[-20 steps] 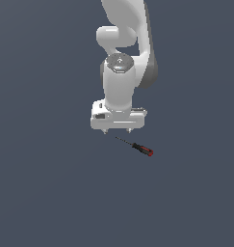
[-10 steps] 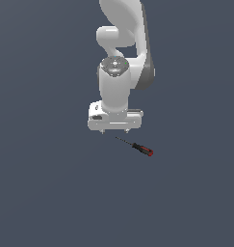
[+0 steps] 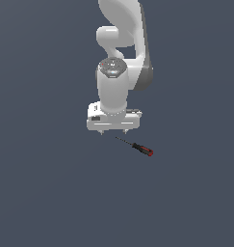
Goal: Pick up the object and move it to a goal position.
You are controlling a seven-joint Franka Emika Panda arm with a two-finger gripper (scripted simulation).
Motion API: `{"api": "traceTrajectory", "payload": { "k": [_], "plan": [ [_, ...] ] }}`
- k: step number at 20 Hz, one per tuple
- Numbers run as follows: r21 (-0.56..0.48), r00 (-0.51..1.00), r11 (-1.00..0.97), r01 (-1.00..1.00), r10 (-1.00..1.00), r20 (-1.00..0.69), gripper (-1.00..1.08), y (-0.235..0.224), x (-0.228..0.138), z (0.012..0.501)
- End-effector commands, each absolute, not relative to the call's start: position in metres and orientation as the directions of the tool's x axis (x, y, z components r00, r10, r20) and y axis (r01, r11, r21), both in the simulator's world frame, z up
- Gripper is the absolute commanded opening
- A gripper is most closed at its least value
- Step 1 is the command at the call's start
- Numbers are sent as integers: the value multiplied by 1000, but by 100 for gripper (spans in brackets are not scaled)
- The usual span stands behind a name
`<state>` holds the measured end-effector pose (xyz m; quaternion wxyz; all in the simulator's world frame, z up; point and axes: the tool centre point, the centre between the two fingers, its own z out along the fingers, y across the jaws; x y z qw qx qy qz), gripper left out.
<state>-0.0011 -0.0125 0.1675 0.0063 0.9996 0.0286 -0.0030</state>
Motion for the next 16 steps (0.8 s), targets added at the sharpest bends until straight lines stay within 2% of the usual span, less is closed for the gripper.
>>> {"api": "traceTrajectory", "payload": {
  "k": [1,8,16],
  "plan": [
    [13,997,-997,77,77,-7,100,-11,-1,165],
    [17,981,-981,194,193,-11,100,0,-2,152],
    [18,907,-907,421,420,-16,100,22,-4,127]
  ]
}}
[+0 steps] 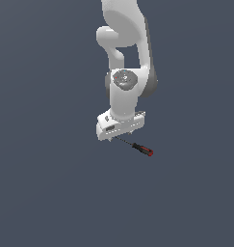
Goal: Pick up the object and move it to a goal position.
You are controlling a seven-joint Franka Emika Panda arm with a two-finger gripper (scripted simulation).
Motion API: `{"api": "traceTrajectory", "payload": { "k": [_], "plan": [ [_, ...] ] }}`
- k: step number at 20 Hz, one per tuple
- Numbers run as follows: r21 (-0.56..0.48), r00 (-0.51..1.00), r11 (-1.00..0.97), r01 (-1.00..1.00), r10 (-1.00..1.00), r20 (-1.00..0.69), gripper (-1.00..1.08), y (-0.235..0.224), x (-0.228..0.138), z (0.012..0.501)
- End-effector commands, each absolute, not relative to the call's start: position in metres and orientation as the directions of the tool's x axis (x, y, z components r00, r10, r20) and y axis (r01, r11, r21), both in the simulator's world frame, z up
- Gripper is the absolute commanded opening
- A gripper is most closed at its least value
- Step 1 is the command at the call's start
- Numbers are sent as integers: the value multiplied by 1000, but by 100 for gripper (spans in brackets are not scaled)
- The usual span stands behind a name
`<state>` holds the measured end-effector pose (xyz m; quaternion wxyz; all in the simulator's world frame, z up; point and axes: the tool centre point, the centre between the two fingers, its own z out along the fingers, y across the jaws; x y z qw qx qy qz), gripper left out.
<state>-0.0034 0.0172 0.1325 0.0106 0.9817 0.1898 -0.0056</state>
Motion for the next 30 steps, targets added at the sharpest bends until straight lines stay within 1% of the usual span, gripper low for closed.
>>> {"api": "traceTrajectory", "payload": {
  "k": [1,9,15,23,30],
  "plan": [
    [18,892,-892,452,452,-17,100,26,-5,123],
    [11,730,-730,683,683,-16,100,54,-10,95],
    [5,602,-602,799,799,-10,100,73,-15,79],
    [1,494,-494,870,870,-2,100,87,-19,67],
    [0,479,-479,878,878,-1,100,89,-20,65]
  ]
}}
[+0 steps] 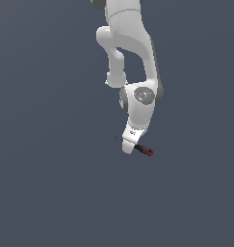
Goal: Pick up the object and move it to a goal position.
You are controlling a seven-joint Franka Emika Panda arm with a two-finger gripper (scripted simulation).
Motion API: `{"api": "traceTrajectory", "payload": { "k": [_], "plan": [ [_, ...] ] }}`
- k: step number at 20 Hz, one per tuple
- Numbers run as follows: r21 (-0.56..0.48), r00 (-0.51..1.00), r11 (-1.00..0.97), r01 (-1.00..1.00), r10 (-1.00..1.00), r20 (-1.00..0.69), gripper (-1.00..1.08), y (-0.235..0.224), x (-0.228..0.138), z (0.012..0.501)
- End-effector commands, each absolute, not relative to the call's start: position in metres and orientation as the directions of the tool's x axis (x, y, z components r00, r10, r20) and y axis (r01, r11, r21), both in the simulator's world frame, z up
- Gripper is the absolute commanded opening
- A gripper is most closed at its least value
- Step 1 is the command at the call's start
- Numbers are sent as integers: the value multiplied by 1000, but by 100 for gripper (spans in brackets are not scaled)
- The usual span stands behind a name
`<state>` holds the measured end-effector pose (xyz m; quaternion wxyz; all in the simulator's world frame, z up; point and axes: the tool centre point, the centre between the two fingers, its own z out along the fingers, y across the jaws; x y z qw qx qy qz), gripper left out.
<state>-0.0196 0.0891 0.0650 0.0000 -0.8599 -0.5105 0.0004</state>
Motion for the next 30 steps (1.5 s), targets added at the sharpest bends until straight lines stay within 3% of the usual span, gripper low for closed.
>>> {"api": "traceTrajectory", "payload": {
  "k": [1,17,18,30],
  "plan": [
    [0,479,-479,878,878,-1,100,89,-20,64],
    [0,474,-474,881,881,0,100,89,-20,15],
    [0,474,-474,881,881,0,-100,89,-20,15],
    [0,474,-474,881,881,0,-100,88,-20,16]
  ]
}}
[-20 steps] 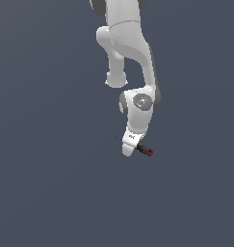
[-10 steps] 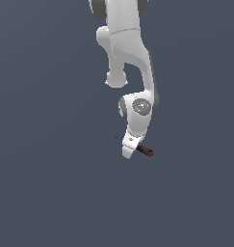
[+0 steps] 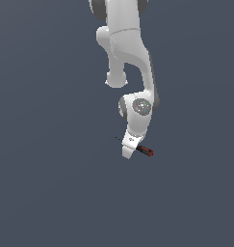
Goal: Pick up the object and move it to a goal position.
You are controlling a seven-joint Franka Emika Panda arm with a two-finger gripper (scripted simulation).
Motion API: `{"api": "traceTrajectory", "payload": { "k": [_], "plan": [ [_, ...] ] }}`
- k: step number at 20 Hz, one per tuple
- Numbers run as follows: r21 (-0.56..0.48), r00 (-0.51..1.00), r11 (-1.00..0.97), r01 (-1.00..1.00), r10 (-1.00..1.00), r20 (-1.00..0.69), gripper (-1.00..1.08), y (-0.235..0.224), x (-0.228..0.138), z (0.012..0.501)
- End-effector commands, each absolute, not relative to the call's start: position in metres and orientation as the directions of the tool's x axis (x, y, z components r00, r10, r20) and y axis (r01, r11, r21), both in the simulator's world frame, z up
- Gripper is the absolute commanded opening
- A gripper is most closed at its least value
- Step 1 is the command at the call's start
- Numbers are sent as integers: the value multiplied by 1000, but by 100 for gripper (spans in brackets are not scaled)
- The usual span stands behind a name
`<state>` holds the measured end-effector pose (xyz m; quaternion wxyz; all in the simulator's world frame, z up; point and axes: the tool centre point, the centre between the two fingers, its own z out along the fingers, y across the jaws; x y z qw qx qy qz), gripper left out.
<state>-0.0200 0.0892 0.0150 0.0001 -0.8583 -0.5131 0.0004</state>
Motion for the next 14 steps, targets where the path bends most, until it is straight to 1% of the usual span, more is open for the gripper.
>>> {"api": "traceTrajectory", "payload": {
  "k": [1,7,14],
  "plan": [
    [0,474,-474,881,881,0,-100,87,-19,17],
    [0,474,-474,881,881,0,-100,64,-12,36],
    [0,474,-474,881,881,0,-100,11,4,79]
  ]
}}
